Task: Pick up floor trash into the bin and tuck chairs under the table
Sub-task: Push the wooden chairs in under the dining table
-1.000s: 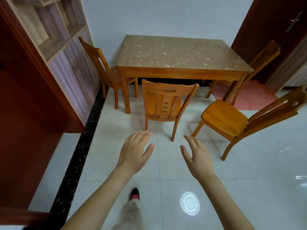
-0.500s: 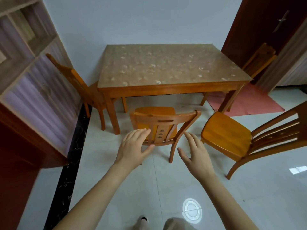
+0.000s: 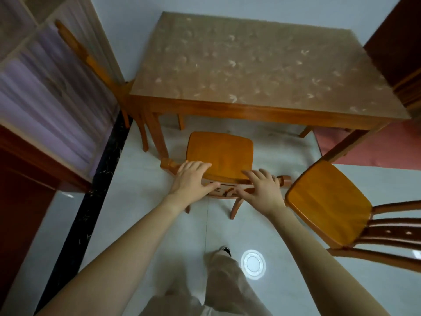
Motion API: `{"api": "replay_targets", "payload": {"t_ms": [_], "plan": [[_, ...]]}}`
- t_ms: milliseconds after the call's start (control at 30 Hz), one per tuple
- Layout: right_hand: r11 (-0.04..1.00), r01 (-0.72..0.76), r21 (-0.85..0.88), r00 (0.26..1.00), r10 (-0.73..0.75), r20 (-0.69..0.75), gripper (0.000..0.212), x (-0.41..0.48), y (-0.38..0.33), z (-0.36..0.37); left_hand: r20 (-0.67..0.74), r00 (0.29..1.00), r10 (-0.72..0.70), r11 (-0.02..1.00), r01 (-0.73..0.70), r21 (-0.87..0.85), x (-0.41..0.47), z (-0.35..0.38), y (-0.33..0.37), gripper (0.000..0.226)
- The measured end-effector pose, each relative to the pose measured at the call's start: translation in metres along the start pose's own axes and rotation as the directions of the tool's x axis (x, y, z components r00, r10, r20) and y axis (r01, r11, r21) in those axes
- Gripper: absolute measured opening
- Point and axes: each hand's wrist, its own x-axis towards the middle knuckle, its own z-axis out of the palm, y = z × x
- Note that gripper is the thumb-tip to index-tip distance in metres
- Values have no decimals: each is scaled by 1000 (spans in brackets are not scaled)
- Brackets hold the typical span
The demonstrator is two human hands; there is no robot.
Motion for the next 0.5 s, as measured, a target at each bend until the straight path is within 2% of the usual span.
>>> {"api": "replay_targets", "payload": {"t_ms": [100, 167, 267, 400, 500], "plan": [[996, 71, 53, 997, -71, -10, 62, 13, 20, 15, 34, 997, -63, 998, 63, -8, 12, 13, -4, 51], [983, 84, 165, 994, -70, -86, 68, 18, 31, 27, -4, 995, -97, 995, 97, -36, 16, 23, -10, 49], [951, 114, 288, 983, -67, -168, 63, 26, 41, 34, -59, 989, -137, 985, 130, -110, 21, 33, -17, 48], [925, 192, 328, 963, -113, -245, 54, 30, 46, 36, -73, 989, -127, 978, 113, -175, 29, 37, -24, 48], [933, 192, 305, 961, -115, -252, 46, 34, 51, 41, -96, 987, -126, 974, 105, -203, 36, 41, -27, 50]]}}
